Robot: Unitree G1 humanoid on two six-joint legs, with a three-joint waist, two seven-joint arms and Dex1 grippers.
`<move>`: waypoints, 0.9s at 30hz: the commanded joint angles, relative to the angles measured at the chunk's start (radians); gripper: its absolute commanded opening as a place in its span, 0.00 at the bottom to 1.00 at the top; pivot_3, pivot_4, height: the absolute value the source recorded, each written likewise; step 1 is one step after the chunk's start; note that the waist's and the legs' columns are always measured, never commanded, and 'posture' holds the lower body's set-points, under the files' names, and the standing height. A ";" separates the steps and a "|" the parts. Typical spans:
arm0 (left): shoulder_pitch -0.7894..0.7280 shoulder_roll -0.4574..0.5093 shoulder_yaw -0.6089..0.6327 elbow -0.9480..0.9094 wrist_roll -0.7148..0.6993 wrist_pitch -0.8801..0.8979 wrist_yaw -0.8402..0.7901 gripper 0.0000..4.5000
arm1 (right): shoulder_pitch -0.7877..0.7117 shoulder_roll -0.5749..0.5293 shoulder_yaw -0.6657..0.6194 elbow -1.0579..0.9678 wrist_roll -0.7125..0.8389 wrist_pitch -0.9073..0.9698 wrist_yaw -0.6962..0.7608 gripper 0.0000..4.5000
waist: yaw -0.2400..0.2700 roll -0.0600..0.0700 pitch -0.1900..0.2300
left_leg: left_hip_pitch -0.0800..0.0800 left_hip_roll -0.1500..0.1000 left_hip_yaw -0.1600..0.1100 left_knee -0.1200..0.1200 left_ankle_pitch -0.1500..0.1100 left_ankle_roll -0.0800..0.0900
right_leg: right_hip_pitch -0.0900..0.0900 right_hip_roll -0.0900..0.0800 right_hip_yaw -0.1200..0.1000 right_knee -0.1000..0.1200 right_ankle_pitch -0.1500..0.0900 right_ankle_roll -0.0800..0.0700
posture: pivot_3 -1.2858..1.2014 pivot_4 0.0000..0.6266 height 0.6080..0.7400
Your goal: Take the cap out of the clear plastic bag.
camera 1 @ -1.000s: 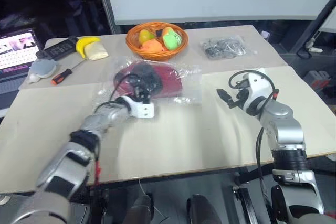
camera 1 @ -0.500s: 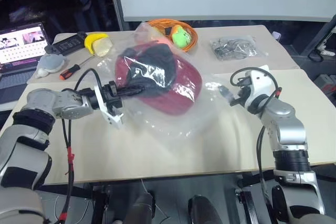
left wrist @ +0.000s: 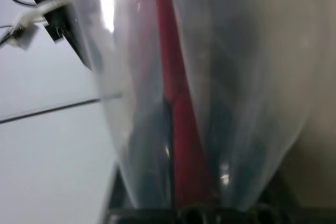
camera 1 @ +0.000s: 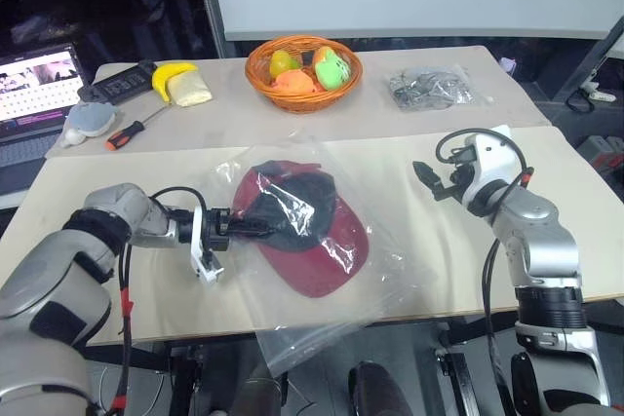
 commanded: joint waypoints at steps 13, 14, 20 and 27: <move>0.012 0.128 0.144 0.195 -0.326 0.015 -0.247 0.98 | -0.069 0.006 0.006 0.001 0.016 -0.004 0.007 1.00 | -0.014 0.000 0.000 | 0.000 0.001 0.000 0.001 0.000 0.000 | -0.001 0.000 0.000 0.001 0.001 -0.001 | 0.52 0.24 1.00; 0.024 0.155 0.162 0.175 -0.350 0.007 -0.275 0.98 | -0.071 0.007 0.007 0.004 0.016 -0.005 0.007 1.00 | -0.017 0.000 0.000 | 0.000 0.000 0.000 0.000 0.000 0.000 | -0.001 0.000 0.000 0.001 0.002 -0.003 | 0.52 0.24 1.00; 0.158 0.251 0.352 0.128 -0.627 0.043 -0.567 0.98 | -0.098 0.030 0.014 0.034 0.025 -0.016 0.018 1.00 | -0.022 0.000 0.000 | 0.000 0.000 0.000 0.000 0.000 0.000 | 0.000 0.000 0.000 0.001 0.002 -0.004 | 0.52 0.24 1.00; 0.503 0.110 0.828 -0.318 -1.393 0.537 -1.003 0.98 | -0.112 0.041 0.030 0.039 0.024 -0.017 0.021 1.00 | -0.022 0.001 0.000 | 0.002 0.001 -0.001 0.002 0.000 0.000 | -0.001 0.000 0.002 0.007 0.004 -0.007 | 0.52 0.24 1.00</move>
